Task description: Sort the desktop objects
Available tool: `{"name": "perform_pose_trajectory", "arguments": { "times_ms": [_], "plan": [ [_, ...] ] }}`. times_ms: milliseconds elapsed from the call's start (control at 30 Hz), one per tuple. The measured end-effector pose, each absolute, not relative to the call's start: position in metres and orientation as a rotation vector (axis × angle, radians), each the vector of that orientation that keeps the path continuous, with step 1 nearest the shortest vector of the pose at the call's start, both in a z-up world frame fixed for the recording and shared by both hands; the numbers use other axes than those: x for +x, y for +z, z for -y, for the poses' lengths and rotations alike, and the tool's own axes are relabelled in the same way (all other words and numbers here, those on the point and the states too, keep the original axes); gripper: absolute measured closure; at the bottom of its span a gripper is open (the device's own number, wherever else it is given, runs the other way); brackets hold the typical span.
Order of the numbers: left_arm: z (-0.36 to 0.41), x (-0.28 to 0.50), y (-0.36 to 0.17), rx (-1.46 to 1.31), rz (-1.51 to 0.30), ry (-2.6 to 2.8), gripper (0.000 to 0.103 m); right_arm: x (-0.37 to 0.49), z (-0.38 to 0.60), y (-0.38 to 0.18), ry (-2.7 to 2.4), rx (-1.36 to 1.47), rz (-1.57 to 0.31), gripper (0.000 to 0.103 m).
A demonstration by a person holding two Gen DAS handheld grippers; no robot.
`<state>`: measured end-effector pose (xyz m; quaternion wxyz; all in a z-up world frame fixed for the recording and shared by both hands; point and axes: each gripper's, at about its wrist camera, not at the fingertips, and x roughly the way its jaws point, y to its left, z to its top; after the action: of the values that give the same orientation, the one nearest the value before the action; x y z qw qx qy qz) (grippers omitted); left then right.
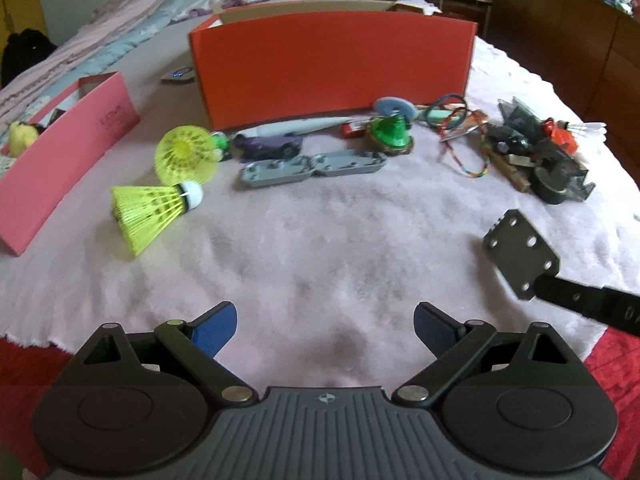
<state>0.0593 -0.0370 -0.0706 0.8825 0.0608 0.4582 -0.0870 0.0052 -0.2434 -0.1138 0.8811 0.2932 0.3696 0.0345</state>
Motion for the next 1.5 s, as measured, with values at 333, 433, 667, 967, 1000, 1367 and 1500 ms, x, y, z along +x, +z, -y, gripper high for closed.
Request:
{"name": "perform_pose_trajectory", "arguments": {
  "times_ms": [333,433,667,967,1000,1367,1500],
  "plan": [
    [0.084,0.098,-0.063,0.182,-0.870,-0.288,0.026,-0.007,0.246,-0.118,0.049,0.588,-0.729,0.096],
    [0.108,0.120,-0.066,0.173,-0.871,-0.337,0.046,-0.010,0.251,-0.120,0.042,0.597,-0.721,0.096],
    [0.146,0.165,-0.089,0.076,-0.933,-0.384,0.045,-0.020,0.259,-0.129,0.050,0.598,-0.711,0.096],
    [0.164,0.179,-0.102,0.096,-0.934,-0.397,0.096,-0.020,0.266,-0.141,0.068,0.638,-0.708,0.095],
    [0.163,0.179,-0.102,0.092,-0.935,-0.396,0.096,-0.020,0.266,-0.142,0.069,0.641,-0.707,0.095],
    [0.095,0.128,-0.048,0.024,-0.836,-0.363,0.101,-0.021,0.261,-0.135,0.076,0.614,-0.697,0.096],
    [0.058,0.105,-0.028,0.020,-0.819,-0.319,0.101,-0.021,0.254,-0.126,0.096,0.598,-0.685,0.096]
  ]
}}
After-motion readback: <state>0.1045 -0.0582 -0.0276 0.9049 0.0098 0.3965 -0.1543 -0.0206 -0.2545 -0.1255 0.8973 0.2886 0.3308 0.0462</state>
